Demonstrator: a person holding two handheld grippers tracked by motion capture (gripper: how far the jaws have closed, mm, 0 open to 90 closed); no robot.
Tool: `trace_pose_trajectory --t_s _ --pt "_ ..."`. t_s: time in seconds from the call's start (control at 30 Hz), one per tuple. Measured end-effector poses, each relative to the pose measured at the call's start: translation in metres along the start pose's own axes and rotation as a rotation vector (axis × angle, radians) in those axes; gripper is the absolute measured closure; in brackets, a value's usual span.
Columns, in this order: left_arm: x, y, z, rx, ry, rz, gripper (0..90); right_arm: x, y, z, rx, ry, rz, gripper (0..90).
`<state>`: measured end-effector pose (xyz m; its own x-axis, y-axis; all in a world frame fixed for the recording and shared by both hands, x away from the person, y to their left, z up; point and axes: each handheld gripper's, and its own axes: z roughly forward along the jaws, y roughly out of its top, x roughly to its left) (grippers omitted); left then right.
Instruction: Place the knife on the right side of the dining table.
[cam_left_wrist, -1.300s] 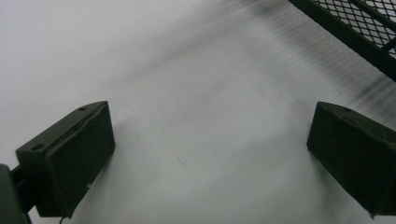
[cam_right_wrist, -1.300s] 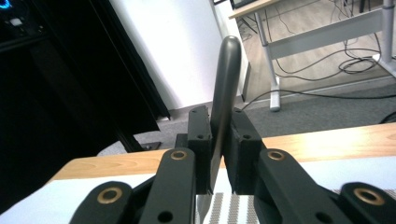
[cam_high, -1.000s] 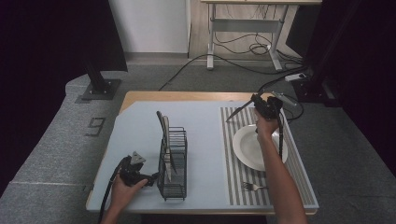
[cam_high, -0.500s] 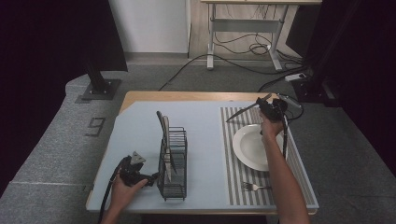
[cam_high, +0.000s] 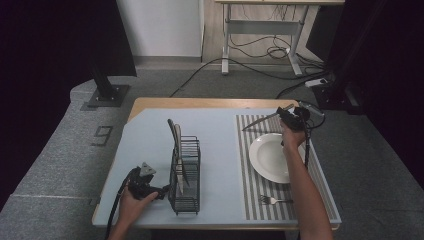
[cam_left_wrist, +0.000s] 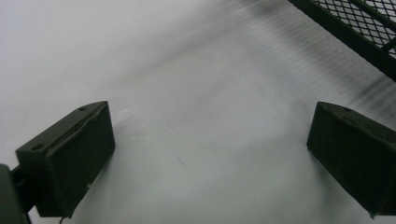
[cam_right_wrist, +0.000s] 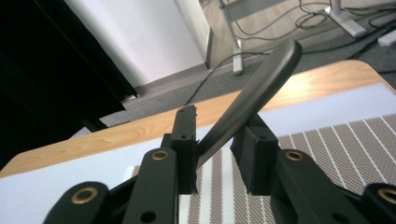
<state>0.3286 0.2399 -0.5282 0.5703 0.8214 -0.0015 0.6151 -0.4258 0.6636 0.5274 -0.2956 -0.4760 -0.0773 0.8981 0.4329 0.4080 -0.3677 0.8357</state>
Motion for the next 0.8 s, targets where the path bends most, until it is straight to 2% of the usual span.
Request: trace_pose_trajectory --t_s 0.17,0.37,0.6,0.8 --pt "0.0 0.0 0.0 0.0 0.0 0.0 0.2 -0.008 -0.002 0.002 0.021 0.0 0.03 69.0" --pt "0.0 0.0 0.0 0.0 0.0 0.0 0.2 -0.013 -0.004 0.005 0.035 -0.016 0.035 67.2" --pt "0.0 0.0 0.0 0.0 0.0 0.001 0.2 -0.021 -0.007 0.007 0.069 -0.027 0.073 65.6" --pt "0.0 0.0 0.0 0.0 0.0 0.0 0.2 -0.025 -0.009 0.008 0.08 -0.03 0.085 64.6"
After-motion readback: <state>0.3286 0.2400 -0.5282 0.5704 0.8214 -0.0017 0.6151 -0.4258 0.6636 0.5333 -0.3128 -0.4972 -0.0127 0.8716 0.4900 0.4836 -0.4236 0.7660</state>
